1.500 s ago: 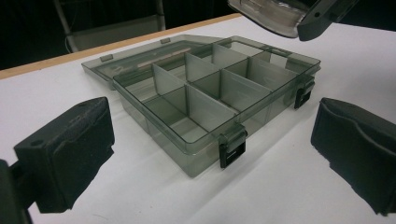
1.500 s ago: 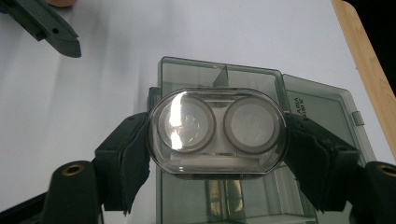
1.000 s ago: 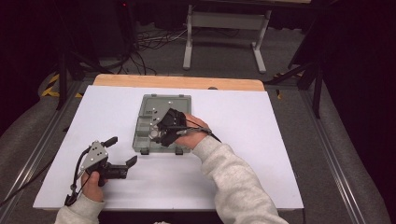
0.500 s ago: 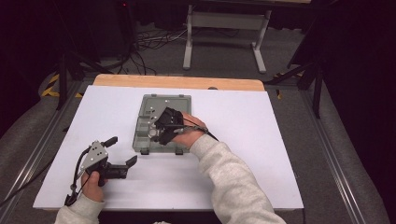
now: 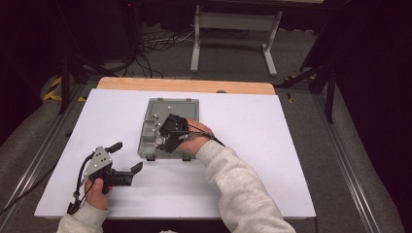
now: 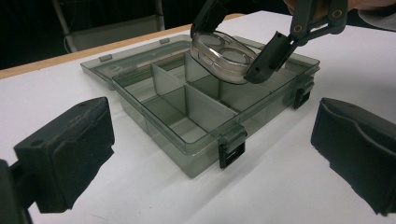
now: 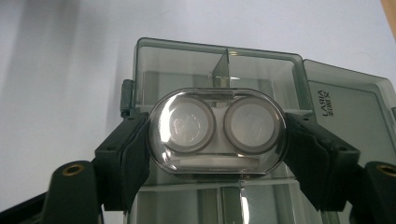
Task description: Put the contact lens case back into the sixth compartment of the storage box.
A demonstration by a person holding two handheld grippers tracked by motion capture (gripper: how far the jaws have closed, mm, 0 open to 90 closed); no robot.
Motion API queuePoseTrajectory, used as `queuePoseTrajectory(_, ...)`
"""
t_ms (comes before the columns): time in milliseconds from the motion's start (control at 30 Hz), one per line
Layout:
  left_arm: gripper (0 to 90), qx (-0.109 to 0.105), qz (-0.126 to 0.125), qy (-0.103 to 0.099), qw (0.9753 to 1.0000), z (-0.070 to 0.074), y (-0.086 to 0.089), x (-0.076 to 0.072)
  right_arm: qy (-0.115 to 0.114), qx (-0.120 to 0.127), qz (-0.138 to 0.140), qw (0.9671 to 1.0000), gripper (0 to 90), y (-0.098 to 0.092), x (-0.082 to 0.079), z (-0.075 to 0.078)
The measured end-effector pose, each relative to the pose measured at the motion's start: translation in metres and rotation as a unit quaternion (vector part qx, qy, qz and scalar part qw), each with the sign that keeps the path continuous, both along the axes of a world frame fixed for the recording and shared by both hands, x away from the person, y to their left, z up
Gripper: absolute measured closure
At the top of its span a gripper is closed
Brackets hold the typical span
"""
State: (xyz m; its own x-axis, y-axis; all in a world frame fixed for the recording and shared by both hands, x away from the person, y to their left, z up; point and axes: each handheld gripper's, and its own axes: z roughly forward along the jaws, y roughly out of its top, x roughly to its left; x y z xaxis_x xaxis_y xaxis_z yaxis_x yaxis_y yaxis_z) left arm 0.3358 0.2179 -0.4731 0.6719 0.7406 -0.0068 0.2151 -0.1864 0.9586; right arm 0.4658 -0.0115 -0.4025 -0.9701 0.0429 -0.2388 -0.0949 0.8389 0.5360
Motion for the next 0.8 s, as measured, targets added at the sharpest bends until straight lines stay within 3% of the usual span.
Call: queuePoseTrajectory(800,0.2,0.005,-0.001,0.002,1.0000,0.0001,-0.0004,0.0003,0.028,-0.026,0.005,0.9993,26.7,0.0028,-0.0008,-0.0082)
